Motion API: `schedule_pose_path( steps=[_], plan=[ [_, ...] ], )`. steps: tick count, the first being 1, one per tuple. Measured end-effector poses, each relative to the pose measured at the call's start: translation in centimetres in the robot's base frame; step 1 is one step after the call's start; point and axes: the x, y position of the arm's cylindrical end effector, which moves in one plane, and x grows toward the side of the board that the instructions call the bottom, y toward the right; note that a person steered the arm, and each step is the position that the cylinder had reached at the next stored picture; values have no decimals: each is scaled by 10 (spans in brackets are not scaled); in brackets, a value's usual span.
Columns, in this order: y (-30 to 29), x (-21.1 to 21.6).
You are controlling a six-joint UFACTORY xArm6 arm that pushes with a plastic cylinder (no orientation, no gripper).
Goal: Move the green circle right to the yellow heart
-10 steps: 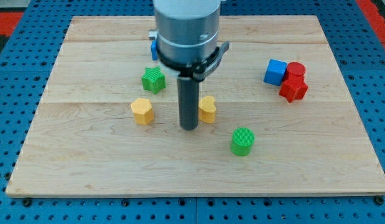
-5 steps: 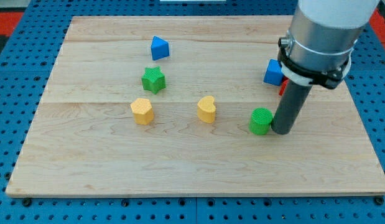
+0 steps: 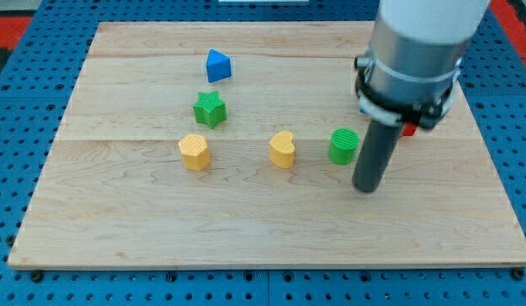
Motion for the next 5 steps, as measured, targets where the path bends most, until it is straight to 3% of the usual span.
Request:
schedule_pose_path(
  steps=[3,5],
  plan=[
    [-211,-21],
    [-214,-47]
  ],
)
